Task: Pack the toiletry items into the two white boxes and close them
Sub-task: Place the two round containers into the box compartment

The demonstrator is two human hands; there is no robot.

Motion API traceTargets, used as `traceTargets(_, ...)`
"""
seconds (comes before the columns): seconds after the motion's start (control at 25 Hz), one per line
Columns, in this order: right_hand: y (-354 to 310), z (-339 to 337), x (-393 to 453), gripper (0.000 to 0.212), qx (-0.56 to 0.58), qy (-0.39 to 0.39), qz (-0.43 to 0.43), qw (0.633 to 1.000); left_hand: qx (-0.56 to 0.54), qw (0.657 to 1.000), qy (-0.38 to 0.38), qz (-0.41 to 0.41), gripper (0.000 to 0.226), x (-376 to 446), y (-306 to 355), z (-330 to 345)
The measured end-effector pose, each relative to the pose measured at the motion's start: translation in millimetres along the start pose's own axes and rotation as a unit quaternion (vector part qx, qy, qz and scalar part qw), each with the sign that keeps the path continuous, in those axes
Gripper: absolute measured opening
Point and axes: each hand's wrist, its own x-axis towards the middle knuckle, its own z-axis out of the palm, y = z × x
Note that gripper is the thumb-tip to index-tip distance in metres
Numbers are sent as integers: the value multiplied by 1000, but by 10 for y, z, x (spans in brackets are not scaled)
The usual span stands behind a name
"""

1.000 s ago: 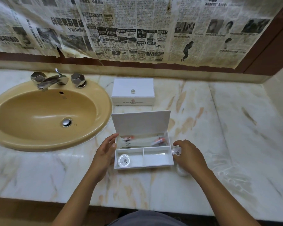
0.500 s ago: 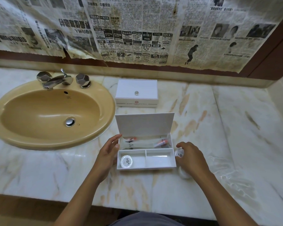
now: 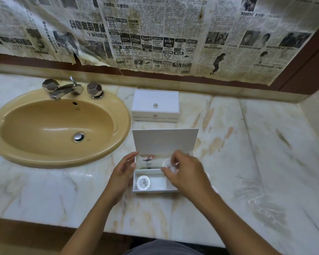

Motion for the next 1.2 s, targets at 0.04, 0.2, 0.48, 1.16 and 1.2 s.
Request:
traceTargets(0.04, -77, 133, -18, 27, -7, -31, -21, 999, -7, 1000, -5, -1, 33, 2, -4, -4)
traceTargets(0.2, -221, 547, -41, 24, -104, -128, -47, 985, -16, 1000, -10, 9, 35, 8, -24, -19)
traceTargets(0.48, -226, 759, 8, 23, -101, -153, -40, 982, -20, 1000, -16, 13, 34, -6, -6, -19)
traceTargets(1.16, -26, 339, -7, 21, -2, -14, -58, 998, -25, 999, -13, 20, 30, 23, -61, -21)
traceTargets(1.2, 55, 246, 9, 18, 9, 23, -55, 998, -26, 999, -12, 18, 31, 10, -49, -15)
